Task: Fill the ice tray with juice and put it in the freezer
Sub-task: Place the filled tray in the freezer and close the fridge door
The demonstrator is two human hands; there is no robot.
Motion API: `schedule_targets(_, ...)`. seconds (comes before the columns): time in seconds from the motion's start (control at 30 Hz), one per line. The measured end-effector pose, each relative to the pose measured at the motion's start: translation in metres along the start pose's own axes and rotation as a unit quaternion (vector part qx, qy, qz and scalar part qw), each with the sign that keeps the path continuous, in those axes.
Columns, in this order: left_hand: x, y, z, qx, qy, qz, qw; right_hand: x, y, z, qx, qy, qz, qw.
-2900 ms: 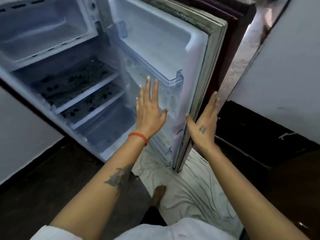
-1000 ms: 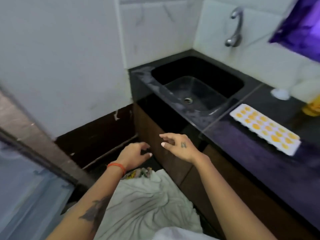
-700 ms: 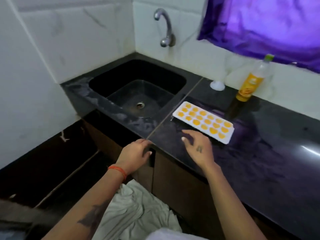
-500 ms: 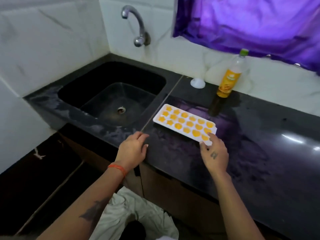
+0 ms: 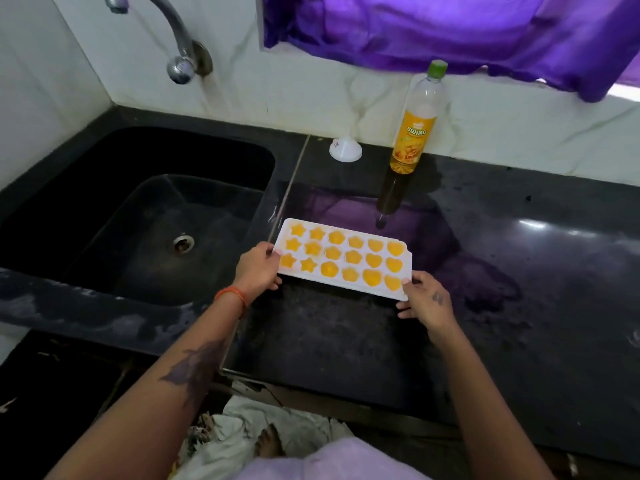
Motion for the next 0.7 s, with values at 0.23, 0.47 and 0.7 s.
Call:
schedule_targets(0.23,0.006,-0.001,0.002,-0.005,-0.020,-0.030,0.999,-0.005,0.008,-0.002,-0.012,0.052,0.015,0.998)
schedule_targets(0.47,0.028,-0.030,0.025,0.027,-0.066,-0.077,0.994,-0.019,0.000,0.015,0.028,0.048,0.056,0.997)
schedule_targets(0.7,0.073,-0.091,0.060,0.044,-0.118,-0.174,0.977,-0.048,-0.028,0.046,0.093,0.015,0.132,0.987)
Point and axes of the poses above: each hand's wrist, its own y-axis towards the middle knuckle, its own x-axis out of the back of the hand, z = x × y, the point moved 10 cm from there along y, towards the middle knuckle, and after that the axes turned 1 degree about -x, right-handed, at the moved point
